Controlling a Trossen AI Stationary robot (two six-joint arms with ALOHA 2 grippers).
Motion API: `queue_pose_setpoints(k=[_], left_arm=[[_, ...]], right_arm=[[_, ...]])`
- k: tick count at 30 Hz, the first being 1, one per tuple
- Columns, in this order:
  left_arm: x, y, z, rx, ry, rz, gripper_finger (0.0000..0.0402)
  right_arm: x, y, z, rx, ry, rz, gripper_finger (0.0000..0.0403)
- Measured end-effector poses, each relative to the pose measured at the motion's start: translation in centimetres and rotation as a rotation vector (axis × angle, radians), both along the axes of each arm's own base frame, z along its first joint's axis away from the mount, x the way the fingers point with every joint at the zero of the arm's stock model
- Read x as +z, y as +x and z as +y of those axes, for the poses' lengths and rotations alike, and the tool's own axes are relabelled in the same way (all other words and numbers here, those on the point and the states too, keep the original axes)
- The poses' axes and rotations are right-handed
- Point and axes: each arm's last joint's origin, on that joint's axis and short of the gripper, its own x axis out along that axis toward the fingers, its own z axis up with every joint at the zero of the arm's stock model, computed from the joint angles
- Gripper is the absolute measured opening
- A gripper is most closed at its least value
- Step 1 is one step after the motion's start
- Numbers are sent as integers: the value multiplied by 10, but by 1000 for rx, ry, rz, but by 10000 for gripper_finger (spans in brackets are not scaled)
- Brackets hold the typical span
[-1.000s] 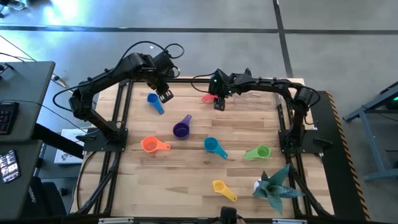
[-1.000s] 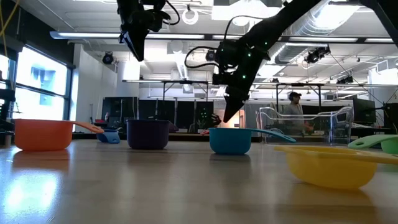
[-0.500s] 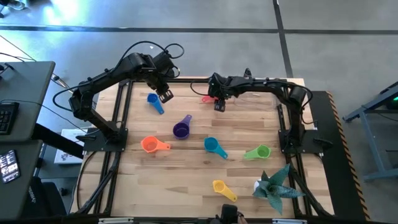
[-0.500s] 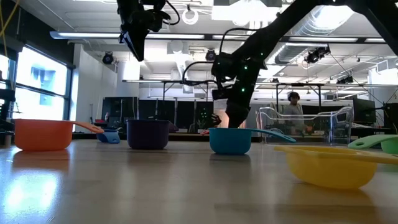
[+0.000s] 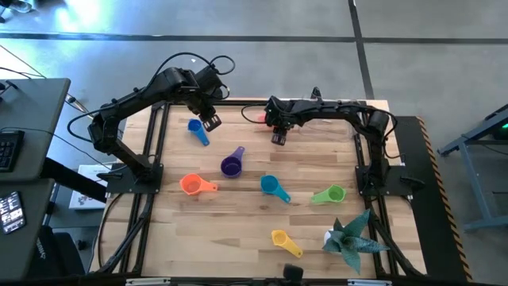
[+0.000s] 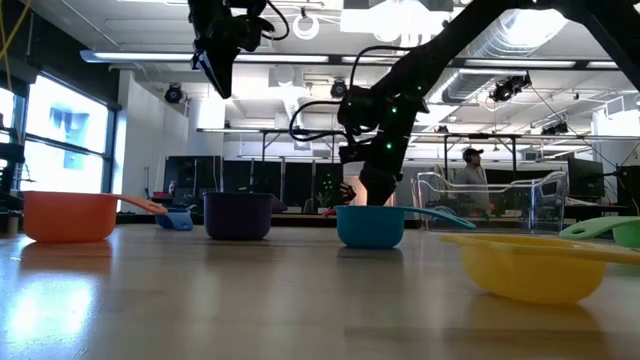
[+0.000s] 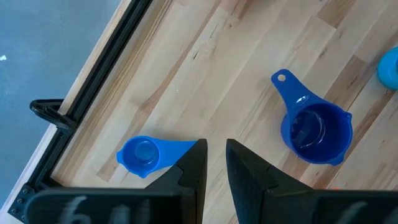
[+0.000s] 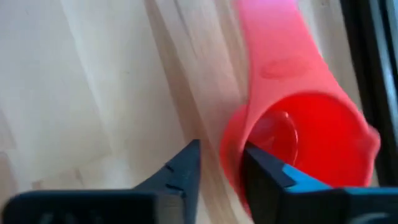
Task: Nest measuring cups in basket
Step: Stack the red measuring cup on top of the purple measuring cup
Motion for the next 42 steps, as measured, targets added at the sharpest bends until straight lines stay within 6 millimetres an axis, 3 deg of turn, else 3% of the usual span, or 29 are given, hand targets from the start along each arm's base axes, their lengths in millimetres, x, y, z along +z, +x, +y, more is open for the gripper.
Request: queue_pose_setpoints(k=[6,15,29,42], left_arm=[[0,0,0,-1,0,1,49],[0,-1,-1,-2,-8,11,49],[-4,-3,-19,-56,-81,106,48],[-52,3,-54,-98,-128,173,48]], right_arm=[[-1,3,11,-64,61,-12,8],[18,14,34,-132,100,-45,5],[96,37,56,-446,209,-149,2],[161,37,69,-493,146,-203,2]])
